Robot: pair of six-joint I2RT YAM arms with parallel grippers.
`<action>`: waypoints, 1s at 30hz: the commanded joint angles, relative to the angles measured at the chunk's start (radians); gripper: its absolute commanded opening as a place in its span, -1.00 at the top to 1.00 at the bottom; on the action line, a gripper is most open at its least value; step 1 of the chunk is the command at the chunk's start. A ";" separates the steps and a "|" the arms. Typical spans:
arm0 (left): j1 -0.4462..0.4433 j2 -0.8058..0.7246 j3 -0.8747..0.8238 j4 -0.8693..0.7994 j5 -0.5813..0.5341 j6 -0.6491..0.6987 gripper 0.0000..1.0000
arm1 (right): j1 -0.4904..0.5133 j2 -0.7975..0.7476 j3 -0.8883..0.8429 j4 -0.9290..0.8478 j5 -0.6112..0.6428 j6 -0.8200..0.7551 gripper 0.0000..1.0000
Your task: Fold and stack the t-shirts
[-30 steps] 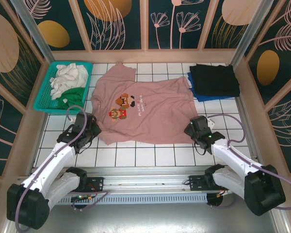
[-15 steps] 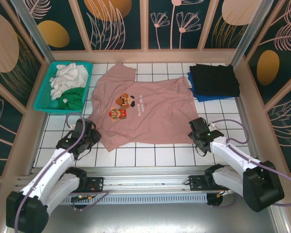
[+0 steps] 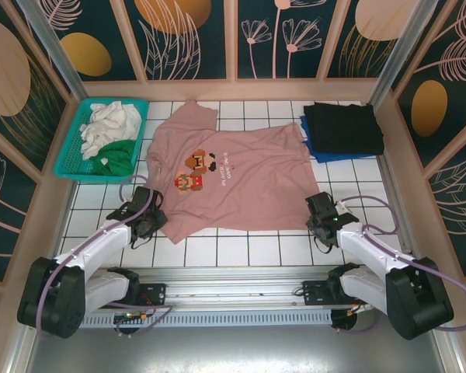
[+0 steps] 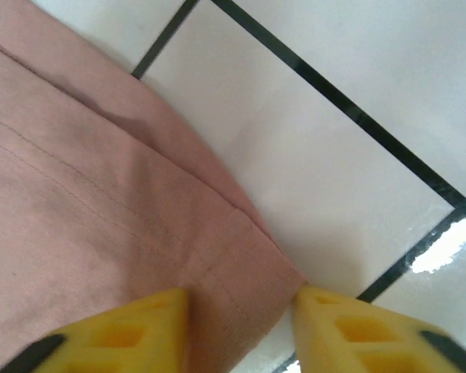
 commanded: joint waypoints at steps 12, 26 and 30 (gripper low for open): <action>-0.007 -0.140 0.153 -0.142 -0.082 0.051 1.00 | -0.086 -0.067 0.131 -0.023 -0.033 -0.170 1.00; -0.006 0.280 0.532 -0.046 -0.143 0.220 1.00 | -0.113 0.253 0.414 0.128 -0.041 -0.323 1.00; -0.005 0.432 0.636 -0.065 -0.192 0.249 1.00 | -0.146 0.380 0.494 0.147 -0.074 -0.363 1.00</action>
